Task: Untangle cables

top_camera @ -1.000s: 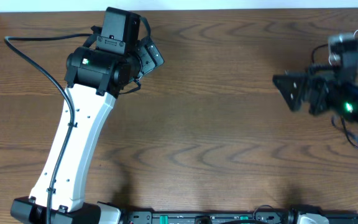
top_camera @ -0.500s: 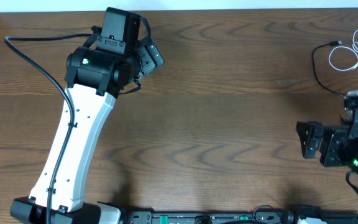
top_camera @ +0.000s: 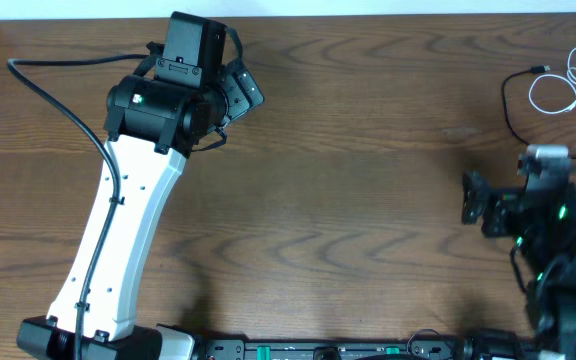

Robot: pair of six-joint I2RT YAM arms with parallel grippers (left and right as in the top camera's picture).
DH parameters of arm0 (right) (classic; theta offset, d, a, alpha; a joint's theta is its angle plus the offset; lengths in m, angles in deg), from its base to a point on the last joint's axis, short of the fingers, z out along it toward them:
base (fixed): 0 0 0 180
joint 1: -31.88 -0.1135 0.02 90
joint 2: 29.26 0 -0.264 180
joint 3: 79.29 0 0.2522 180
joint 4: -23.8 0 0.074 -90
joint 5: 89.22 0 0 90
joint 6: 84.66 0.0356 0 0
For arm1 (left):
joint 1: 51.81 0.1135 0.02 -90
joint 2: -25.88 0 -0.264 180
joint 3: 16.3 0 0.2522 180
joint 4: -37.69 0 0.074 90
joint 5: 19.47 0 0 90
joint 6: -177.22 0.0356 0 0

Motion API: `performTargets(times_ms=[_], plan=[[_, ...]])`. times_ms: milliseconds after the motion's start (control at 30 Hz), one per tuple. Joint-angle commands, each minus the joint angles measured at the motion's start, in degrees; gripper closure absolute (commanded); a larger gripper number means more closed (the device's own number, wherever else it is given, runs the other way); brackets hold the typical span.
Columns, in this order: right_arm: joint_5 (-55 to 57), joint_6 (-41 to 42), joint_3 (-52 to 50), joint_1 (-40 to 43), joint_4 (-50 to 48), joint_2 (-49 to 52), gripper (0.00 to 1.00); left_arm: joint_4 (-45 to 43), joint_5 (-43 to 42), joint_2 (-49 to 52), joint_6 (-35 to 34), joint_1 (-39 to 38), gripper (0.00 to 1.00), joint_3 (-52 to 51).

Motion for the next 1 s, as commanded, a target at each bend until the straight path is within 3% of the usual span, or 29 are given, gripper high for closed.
performTargets(times_ms=[0,333,633,967], plan=[[-1.90,-0.26,-9.07,-0.24,-7.56,-8.79,0.01,0.02,0.76,-0.04,0.35,0.24,0.06,-0.07],[3.58,-9.86,-28.28,-4.74,-19.67,-30.14,0.01,0.02,0.76,-0.04,0.35,0.24,0.05,-0.07],[11.19,-3.78,-37.70,-7.52,-28.89,-34.99,0.01,0.02,0.76,-0.04,0.35,0.24,0.05,-0.07],[12.70,-2.10,-40.57,-8.09,-27.71,-35.19,0.01,0.02,0.76,-0.04,0.35,0.24,0.05,-0.07]])
